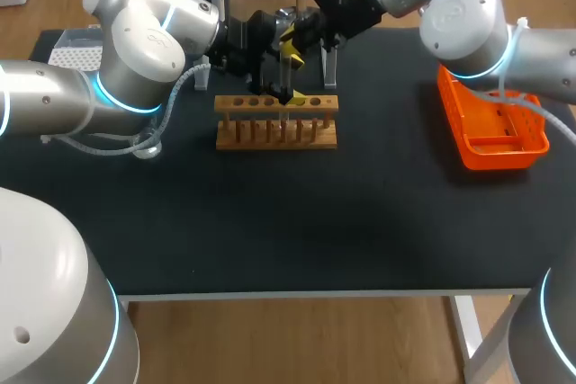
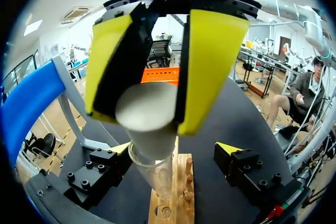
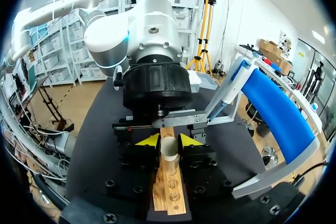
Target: Invert the test tube, pick up the pipette, mount the tip to pipette, aspirate from beaker and dispense into the tube, eject the tip, return the pipette, and cap with the stopper.
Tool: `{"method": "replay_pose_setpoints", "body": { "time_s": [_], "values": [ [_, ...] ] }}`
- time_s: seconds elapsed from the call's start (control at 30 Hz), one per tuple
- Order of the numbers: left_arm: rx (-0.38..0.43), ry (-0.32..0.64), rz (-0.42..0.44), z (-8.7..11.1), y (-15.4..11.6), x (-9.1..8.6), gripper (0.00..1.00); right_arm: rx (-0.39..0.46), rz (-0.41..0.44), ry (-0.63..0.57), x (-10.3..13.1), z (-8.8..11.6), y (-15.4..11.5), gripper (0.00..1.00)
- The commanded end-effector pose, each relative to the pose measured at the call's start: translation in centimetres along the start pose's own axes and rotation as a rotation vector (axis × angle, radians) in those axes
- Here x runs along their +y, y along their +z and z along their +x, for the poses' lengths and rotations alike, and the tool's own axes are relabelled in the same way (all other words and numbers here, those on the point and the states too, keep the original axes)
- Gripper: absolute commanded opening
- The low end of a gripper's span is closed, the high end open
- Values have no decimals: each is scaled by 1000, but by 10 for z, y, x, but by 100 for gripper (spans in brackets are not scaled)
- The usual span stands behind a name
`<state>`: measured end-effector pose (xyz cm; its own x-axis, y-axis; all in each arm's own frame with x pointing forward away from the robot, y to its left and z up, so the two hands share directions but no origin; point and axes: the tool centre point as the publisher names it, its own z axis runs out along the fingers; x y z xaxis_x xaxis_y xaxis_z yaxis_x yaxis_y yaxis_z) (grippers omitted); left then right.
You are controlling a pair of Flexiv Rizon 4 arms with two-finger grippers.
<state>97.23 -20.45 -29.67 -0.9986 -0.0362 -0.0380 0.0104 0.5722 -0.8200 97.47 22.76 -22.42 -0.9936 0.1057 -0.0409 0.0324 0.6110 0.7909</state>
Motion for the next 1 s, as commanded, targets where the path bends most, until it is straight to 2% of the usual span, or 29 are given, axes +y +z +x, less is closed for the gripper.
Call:
{"method": "replay_pose_setpoints", "body": {
  "time_s": [0.03,1.0],
  "values": [
    [5,-1,-3,-1,0,0,100,-2,0,0,-3,1,0,0],
    [5,-1,-3,-1,0,0,100,-7,-19,1,1,-1,1,0]
  ]
}}
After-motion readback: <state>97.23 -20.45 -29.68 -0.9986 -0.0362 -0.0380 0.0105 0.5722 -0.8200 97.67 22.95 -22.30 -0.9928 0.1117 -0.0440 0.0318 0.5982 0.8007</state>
